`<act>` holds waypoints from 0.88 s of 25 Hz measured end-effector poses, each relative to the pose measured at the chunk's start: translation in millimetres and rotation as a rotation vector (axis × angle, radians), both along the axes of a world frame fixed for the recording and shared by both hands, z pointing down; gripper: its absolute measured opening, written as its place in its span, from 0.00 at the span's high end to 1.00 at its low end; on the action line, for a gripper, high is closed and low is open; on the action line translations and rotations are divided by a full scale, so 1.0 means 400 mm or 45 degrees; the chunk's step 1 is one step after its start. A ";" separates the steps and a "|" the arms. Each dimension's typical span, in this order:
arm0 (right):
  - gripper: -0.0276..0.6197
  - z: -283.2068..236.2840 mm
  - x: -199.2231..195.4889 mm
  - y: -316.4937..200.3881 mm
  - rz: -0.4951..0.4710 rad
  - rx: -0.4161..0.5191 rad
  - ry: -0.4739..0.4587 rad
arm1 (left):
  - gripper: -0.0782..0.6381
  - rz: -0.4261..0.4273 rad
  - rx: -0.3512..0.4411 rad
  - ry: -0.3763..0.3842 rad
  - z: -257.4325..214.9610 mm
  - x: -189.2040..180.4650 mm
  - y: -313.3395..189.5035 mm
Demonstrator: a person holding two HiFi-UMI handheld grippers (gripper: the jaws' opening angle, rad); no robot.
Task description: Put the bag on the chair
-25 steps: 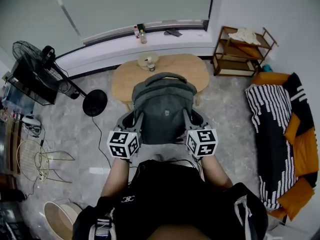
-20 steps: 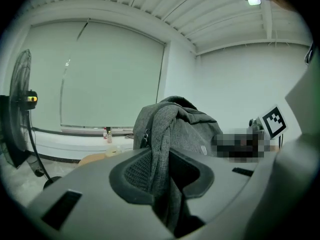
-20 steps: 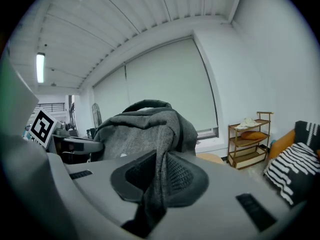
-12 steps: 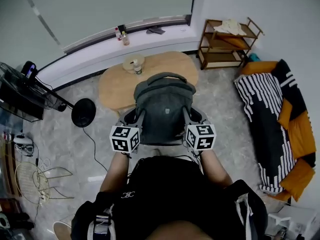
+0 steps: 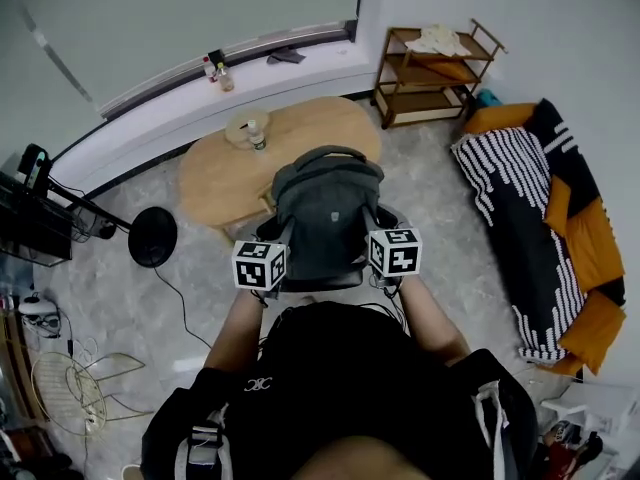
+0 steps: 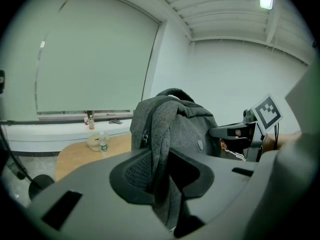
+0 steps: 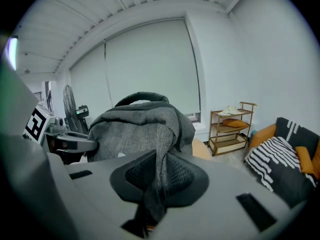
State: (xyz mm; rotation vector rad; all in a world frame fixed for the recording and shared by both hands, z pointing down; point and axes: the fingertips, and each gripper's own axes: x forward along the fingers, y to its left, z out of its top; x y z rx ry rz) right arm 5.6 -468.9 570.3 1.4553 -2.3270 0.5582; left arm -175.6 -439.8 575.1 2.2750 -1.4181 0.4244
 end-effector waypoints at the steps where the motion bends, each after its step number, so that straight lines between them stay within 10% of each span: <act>1: 0.85 0.021 -0.003 -0.009 0.004 -0.023 0.010 | 0.76 0.005 -0.023 -0.006 0.023 -0.003 -0.010; 16: 0.85 0.456 -0.092 -0.064 -0.095 -0.484 0.219 | 0.76 0.074 -0.477 -0.091 0.489 -0.088 -0.030; 22: 0.85 0.479 -0.119 -0.081 -0.151 -0.471 0.177 | 0.76 0.071 -0.468 -0.032 0.520 -0.113 -0.038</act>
